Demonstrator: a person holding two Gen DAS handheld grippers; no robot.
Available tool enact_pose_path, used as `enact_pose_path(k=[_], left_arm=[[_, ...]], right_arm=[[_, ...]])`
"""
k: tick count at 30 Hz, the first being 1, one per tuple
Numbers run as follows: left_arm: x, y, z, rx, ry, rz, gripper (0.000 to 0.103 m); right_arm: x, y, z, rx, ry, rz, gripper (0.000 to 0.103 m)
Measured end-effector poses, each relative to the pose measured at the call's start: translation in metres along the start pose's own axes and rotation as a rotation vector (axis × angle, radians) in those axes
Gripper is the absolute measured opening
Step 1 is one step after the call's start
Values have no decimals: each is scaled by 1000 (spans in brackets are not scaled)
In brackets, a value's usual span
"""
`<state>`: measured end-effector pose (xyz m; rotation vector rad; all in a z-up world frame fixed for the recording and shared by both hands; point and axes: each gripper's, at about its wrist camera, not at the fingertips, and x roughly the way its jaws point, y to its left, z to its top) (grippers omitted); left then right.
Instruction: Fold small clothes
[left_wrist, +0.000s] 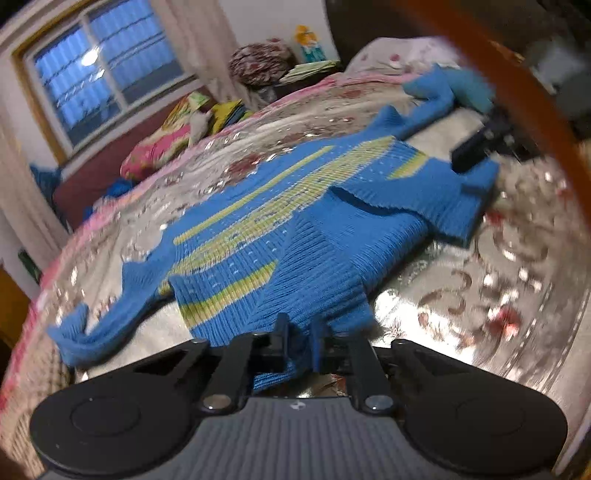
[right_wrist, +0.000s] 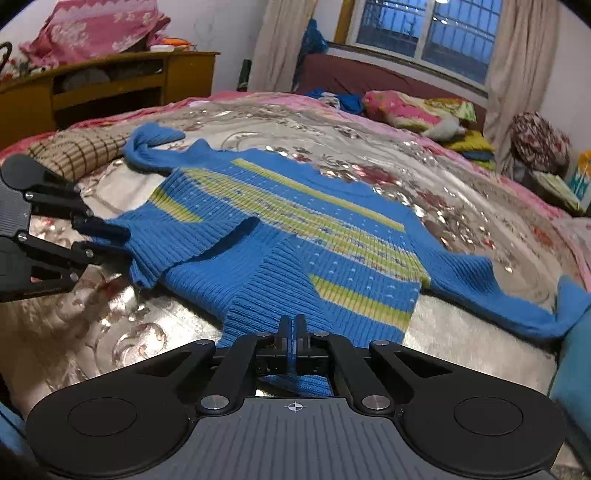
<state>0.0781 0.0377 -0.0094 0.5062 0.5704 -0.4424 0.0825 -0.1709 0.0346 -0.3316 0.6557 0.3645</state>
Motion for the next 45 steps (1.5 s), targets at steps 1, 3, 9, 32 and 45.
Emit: enact_pose_path(k=[1, 3, 9, 32, 45], left_arm=[[-1, 2, 0, -20, 0, -1, 18], [-2, 6, 0, -32, 5, 3, 18], [-13, -4, -4, 19, -10, -26, 22], [6, -33, -15, 334, -54, 145, 65], [-13, -2, 0, 20, -25, -34, 13]], right_arm=[[-1, 1, -1, -10, -1, 0, 0], [0, 5, -3, -29, 6, 11, 0], [0, 22, -15, -108, 20, 40, 9], [30, 39, -32, -420, -38, -92, 40], [-11, 9, -6, -122, -39, 49, 1]])
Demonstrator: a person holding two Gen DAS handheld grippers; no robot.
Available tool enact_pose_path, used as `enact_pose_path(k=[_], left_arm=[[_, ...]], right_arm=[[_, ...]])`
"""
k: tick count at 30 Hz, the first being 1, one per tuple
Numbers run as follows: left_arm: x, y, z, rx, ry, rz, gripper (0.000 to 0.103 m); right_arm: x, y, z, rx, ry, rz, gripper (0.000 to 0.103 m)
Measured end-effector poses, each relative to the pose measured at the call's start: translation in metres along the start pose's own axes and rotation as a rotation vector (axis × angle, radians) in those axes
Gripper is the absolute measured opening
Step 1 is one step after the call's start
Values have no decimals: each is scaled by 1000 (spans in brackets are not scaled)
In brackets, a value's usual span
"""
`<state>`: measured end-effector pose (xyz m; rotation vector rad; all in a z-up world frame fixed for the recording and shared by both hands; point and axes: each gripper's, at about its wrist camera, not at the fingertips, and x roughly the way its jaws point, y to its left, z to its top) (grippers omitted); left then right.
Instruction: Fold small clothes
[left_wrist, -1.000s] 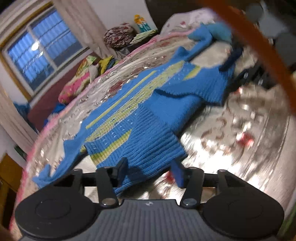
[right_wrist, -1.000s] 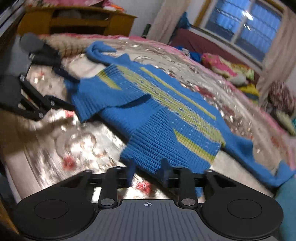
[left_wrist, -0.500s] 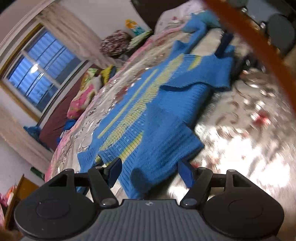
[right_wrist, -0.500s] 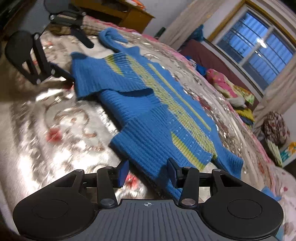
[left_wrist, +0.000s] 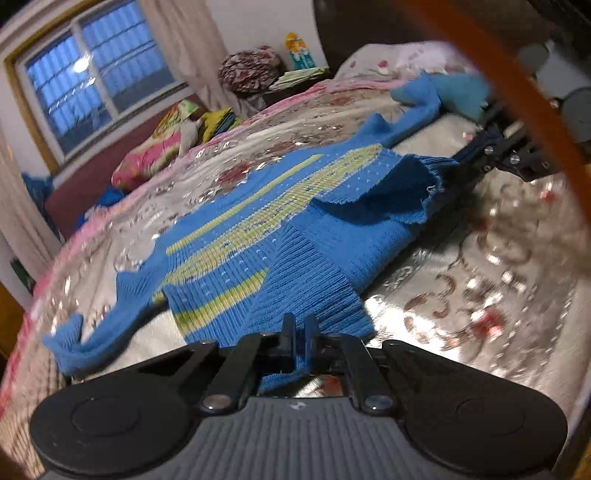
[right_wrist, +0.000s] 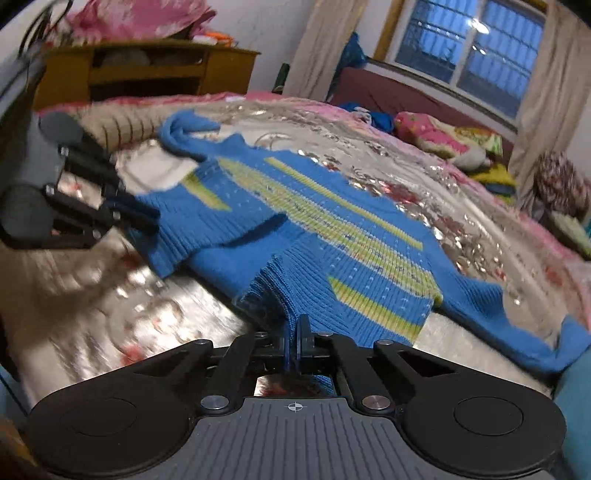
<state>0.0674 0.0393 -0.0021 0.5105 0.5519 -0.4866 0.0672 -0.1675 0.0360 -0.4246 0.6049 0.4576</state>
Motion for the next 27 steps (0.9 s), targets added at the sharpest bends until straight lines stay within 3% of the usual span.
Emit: enact_pose_path(k=[4, 12, 17, 22, 27], left_arm=[[-18, 4, -2, -75, 3, -30, 13], [-36, -15, -12, -56, 30, -66, 18], [-31, -16, -20, -151, 70, -122, 32], [-29, -11, -26, -249, 77, -117, 43], [-16, 9, -34, -420, 86, -101, 48]], right_arm=[[-27, -5, 2, 41, 5, 37, 1], [-67, 0, -24, -9, 89, 27, 1], [-78, -9, -38, -30, 139, -14, 0], [-72, -9, -55, -107, 227, -20, 0], [-75, -6, -52, -57, 180, -13, 0]])
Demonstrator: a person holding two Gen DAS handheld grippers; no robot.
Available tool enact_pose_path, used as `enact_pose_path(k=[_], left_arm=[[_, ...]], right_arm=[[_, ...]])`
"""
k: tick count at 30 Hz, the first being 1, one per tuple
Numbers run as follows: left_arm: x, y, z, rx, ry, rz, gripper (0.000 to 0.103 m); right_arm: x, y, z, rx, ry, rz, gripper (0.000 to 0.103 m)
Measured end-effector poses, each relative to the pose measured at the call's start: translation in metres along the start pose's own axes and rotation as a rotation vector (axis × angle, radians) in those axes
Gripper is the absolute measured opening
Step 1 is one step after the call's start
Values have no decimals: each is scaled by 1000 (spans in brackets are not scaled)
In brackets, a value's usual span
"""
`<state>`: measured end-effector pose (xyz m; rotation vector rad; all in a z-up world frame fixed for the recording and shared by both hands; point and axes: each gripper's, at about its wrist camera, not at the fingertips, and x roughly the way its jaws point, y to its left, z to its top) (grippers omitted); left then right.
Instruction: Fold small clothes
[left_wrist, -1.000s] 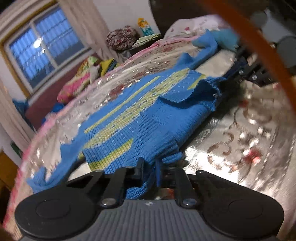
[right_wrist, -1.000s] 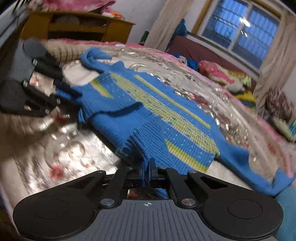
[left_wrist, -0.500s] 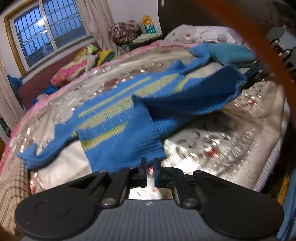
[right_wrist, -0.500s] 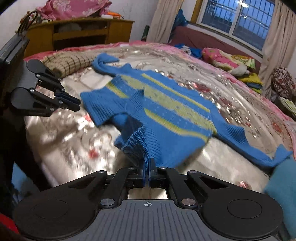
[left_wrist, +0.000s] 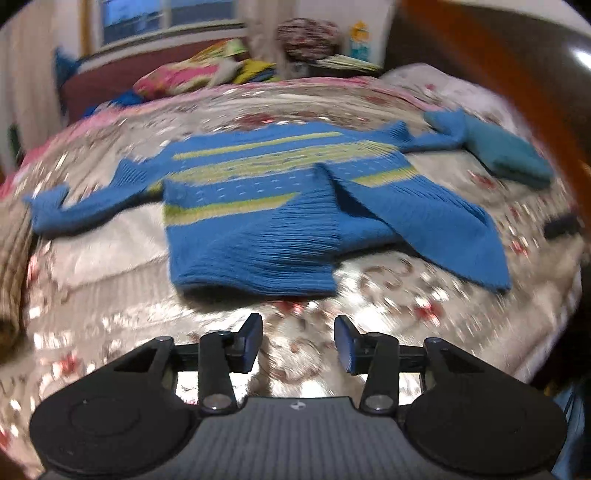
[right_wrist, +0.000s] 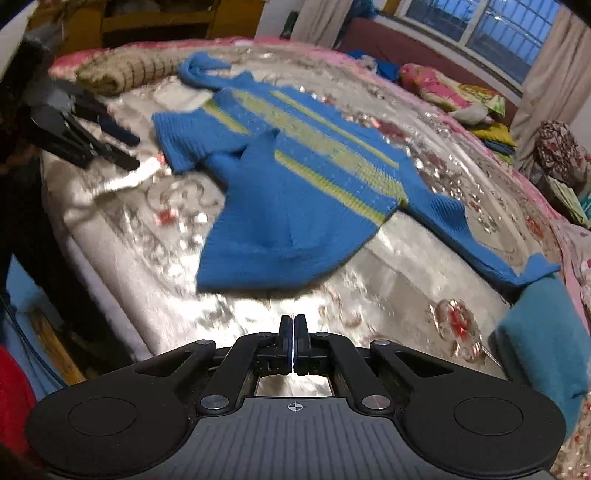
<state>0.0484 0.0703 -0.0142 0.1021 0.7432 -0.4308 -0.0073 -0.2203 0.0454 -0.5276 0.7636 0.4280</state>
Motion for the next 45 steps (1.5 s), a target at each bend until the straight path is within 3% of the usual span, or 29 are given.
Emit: enact_pose_path(k=[7, 14, 16, 18, 20, 28, 35, 39, 41, 45], left_arm=[[20, 17, 7, -276, -48, -24, 50], [32, 21, 15, -434, -82, 18, 51], [34, 20, 18, -446, -87, 47, 40], [37, 24, 19, -485, -82, 41, 17], [35, 30, 16, -536, -89, 17, 14], [-11, 37, 12, -536, -137, -25, 12], [-60, 54, -8, -500, -87, 77, 12], [-68, 70, -24, -532, -48, 129, 12], [-64, 69, -25, -540, -50, 107, 12], [-38, 54, -17, -526, -49, 26, 15]], right_arm=[[3, 9, 15, 17, -68, 30, 0], [6, 6, 19, 73, -114, 44, 0], [5, 6, 19, 89, -125, 46, 0], [3, 6, 18, 97, -135, 44, 0], [1, 6, 16, 107, -144, 44, 0], [-1, 2, 12, 136, -145, 36, 0], [1, -5, 3, 191, -110, 47, 4], [10, -12, -1, 294, -76, 79, 6], [15, -17, -1, 366, -64, 94, 7], [27, -31, -3, 563, -55, 162, 19]])
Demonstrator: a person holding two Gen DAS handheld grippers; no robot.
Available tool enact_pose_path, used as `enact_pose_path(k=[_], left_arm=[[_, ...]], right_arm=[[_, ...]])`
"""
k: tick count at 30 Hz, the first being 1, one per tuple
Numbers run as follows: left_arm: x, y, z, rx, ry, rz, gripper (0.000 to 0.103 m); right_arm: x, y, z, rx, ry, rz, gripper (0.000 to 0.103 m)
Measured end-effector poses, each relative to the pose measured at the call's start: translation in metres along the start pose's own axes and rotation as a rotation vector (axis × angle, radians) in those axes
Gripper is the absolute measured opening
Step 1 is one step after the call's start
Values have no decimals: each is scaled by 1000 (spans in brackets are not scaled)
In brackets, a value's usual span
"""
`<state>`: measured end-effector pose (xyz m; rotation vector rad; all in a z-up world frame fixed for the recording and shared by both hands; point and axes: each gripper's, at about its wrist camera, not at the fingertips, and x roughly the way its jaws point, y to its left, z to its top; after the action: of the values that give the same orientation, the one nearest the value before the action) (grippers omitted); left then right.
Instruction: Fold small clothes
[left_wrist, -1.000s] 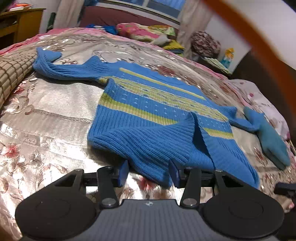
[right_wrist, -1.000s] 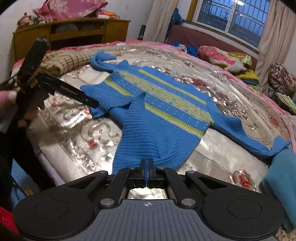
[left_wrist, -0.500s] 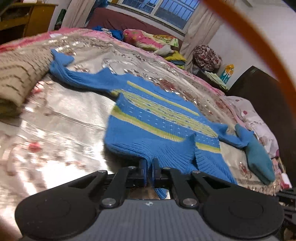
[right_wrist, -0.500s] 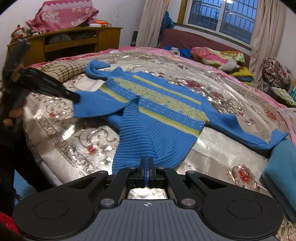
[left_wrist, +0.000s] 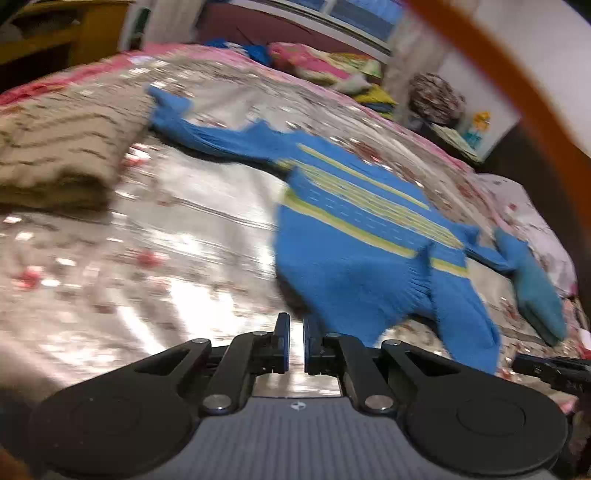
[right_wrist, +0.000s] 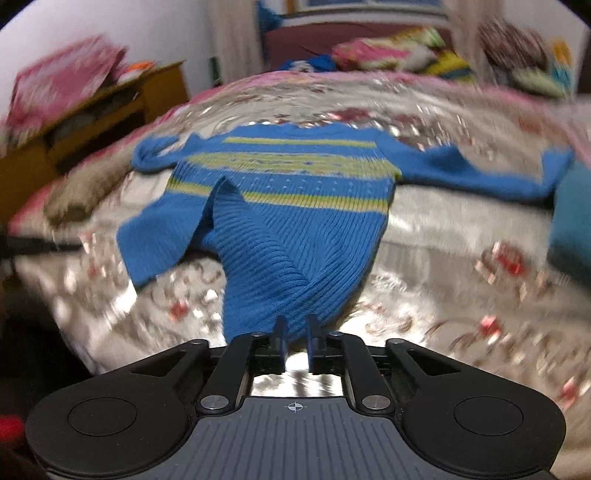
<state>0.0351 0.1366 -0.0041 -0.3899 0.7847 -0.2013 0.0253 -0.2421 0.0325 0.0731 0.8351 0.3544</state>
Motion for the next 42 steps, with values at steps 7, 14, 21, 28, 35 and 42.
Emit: enact_pose_path(k=[7, 14, 21, 28, 35, 42], left_arm=[[47, -16, -6, -22, 20, 0, 42], [54, -22, 1, -78, -38, -33, 23], [25, -24, 9, -57, -42, -129, 12], [-20, -6, 3, -7, 6, -87, 12], [-27, -25, -8, 166, 22, 42, 12], [3, -93, 6, 381, -64, -10, 43]], right_arm=[[20, -9, -4, 214, 43, 89, 35], [40, -16, -1, 362, 27, 108, 24], [2, -18, 5, 300, 17, 120, 3], [-46, -28, -3, 259, 40, 64, 2], [-38, -24, -6, 203, 63, -49, 9], [-17, 6, 23, 98, -33, -25, 9]])
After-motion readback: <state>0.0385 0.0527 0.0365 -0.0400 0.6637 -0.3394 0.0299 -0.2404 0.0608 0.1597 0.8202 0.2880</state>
